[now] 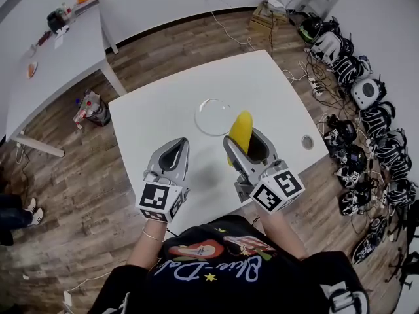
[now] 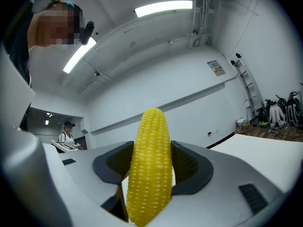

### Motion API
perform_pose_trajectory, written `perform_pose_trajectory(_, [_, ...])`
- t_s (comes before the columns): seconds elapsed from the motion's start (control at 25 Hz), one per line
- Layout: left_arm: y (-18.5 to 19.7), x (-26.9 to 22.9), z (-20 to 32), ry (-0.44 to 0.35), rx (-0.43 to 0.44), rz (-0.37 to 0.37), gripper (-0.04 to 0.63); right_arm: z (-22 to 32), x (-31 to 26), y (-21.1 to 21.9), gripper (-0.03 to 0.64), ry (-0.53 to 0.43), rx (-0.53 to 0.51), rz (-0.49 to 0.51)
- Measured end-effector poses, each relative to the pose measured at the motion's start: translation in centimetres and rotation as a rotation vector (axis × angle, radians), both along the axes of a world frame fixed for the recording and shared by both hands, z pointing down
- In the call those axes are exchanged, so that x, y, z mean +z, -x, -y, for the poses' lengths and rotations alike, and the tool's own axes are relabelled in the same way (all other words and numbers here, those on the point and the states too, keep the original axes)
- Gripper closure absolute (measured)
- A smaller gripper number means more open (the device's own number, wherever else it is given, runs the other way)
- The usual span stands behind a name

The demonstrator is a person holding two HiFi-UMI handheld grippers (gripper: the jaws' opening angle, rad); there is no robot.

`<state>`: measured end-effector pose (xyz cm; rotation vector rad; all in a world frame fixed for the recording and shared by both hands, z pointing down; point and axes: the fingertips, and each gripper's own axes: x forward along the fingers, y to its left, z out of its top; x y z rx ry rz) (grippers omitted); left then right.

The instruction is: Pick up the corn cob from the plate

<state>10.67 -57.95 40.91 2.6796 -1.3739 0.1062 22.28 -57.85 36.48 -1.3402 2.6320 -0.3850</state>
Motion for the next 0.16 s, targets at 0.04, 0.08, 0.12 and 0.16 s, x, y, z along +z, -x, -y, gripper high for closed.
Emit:
perform_pose_trajectory(0.04, [-0.02, -0.04, 0.05, 0.001, 0.003, 0.0, 0.597, 0.07, -0.03, 0.05, 0.368, 0.0, 0.001, -0.003])
perform_pose_trajectory(0.08, [-0.05, -0.08, 0.11, 0.002, 0.006, 0.0, 0.597, 0.15, -0.06, 0.1, 0.368, 0.001, 0.002, -0.006])
perform_pose_trajectory(0.12, [-0.07, -0.12, 0.17, 0.003, 0.008, 0.0, 0.597, 0.23, -0.07, 0.14, 0.368, 0.002, 0.003, -0.01])
perform_pose_trajectory(0.16, [-0.1, -0.17, 0.24, 0.004, 0.011, 0.0, 0.597, 0.31, -0.07, 0.2, 0.368, 0.002, 0.003, -0.013])
